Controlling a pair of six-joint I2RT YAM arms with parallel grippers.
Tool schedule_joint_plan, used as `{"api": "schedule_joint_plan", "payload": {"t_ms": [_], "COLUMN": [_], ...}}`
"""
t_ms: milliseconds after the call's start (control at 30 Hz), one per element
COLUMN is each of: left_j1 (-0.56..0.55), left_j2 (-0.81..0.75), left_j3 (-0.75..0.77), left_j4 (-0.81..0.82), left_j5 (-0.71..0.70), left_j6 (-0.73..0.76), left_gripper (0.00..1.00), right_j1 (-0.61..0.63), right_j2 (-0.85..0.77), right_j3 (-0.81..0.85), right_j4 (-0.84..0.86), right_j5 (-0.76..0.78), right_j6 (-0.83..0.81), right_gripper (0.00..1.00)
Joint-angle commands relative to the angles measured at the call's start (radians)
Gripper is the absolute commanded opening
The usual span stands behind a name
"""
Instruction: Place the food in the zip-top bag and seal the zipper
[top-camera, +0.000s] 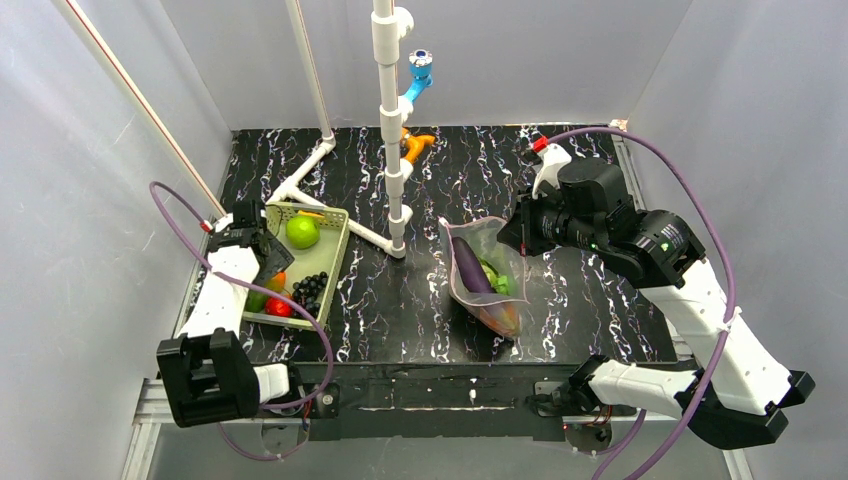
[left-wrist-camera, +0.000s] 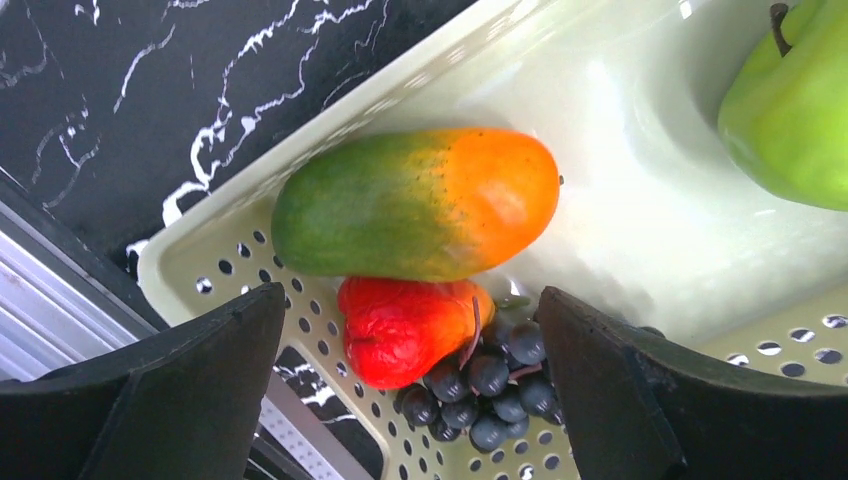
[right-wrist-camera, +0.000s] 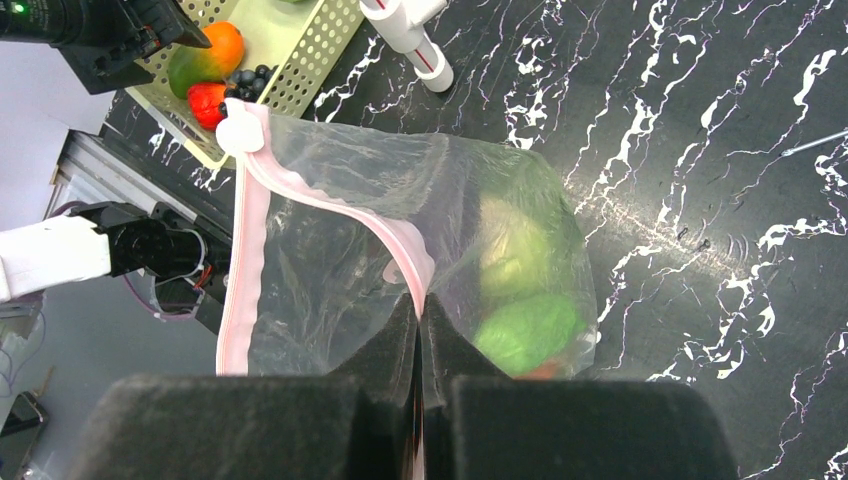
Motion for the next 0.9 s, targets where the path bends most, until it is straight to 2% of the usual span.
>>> {"api": "schedule_joint_plan", "payload": {"t_ms": [0, 100, 367, 500, 700, 867], "left_j1": [0.006, 0.006, 0.005, 0.005, 0.005, 0.006], "left_j2": [0.064, 0.114, 0.179, 0.235, 0.193, 0.186], "left_j3": [-0.021, -0.034, -0.045, -0.004, -0.036, -0.028], "left_j4": [0.045, 0.043, 0.064, 0.026, 0.082, 0.084], "left_j5": [-0.059, -0.023, 0.041, 0.008, 0.029, 0.034], "left_j6": [0.143, 0.2, 0.216, 0.208, 0.243, 0.246], "left_gripper": [0.98, 0.98, 0.98, 0.96, 0.75, 0.5], "right_j1": [-0.006, -0.006, -0.006, -0.006, -0.006, -0.006], "right_j2": [-0.023, -0.013, 0.0, -0.003, 0.01, -0.01], "right_j3": [0.001, 0.006, 0.013, 0.01, 0.043, 0.028], "right_j4": [0.067, 0.07, 0.082, 0.085, 0.056, 0.079], "right_j5": [-0.012, -0.045, -0.062, -0.063, -0.056, -0.053], "right_j6": [-0.011, -0.01, -0.001, 0.002, -0.001, 0.01], "right_gripper": [0.01, 0.01, 0.01, 0.01, 0.01, 0.01]}}
